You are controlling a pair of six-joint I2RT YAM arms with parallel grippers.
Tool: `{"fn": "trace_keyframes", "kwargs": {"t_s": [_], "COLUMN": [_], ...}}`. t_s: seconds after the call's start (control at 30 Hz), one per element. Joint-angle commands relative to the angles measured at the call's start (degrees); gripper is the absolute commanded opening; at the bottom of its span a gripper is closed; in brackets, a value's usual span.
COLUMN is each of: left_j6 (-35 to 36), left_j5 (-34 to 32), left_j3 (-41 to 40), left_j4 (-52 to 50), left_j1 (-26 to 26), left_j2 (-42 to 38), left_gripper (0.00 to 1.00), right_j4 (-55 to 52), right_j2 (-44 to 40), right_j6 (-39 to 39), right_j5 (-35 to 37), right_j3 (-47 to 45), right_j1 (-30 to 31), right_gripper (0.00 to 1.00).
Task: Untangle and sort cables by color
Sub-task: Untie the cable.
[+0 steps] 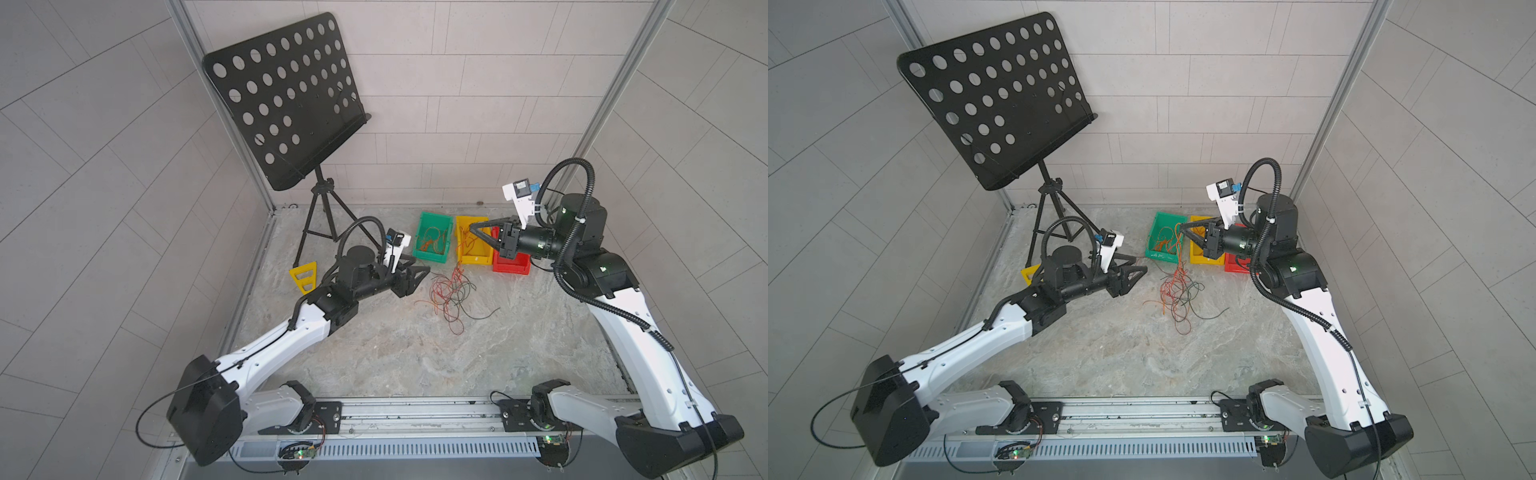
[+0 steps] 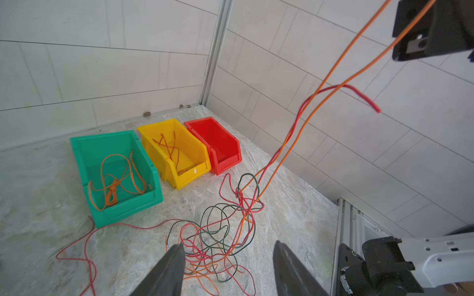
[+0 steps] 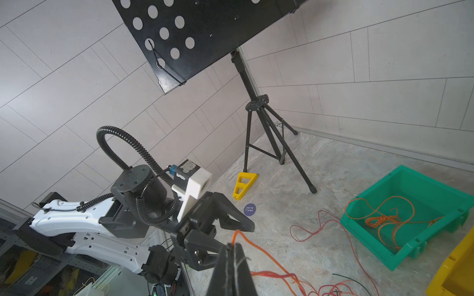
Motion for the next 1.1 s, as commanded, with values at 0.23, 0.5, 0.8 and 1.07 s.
{"fn": "trace_keyframes", "kwargs": {"t_s": [0.23, 0.5, 0.8, 1.07], "left_j6": [1.37, -0.60, -1.77, -1.25], "left_j5": [7.85, 4.22, 3.06, -0.62], "left_j3": [0.87, 1.23, 5.22, 3.69], "left_j4": [12.93, 19.44, 22.99, 24.88], "left_j1": [-1.53, -3.11, -3.93, -3.95], "left_j2": [13.77, 19.73, 26.80, 29.85], "left_gripper": [0.73, 0.74, 0.71, 0.46], "right_j4": [3.14, 4.68, 6.05, 7.36], "right_j2": [0.28, 0.99, 1.25, 0.84], "right_j6": [0.97, 1.77, 2.91, 4.13], "right_j5": [-0.60, -0.69, -1.15, -1.68], "right_j3": [-0.52, -0.62, -0.69, -0.47], "right_j1": [1.26, 2.99, 4.46, 4.60], "right_gripper": [0.00, 0.00, 0.00, 0.00]}}
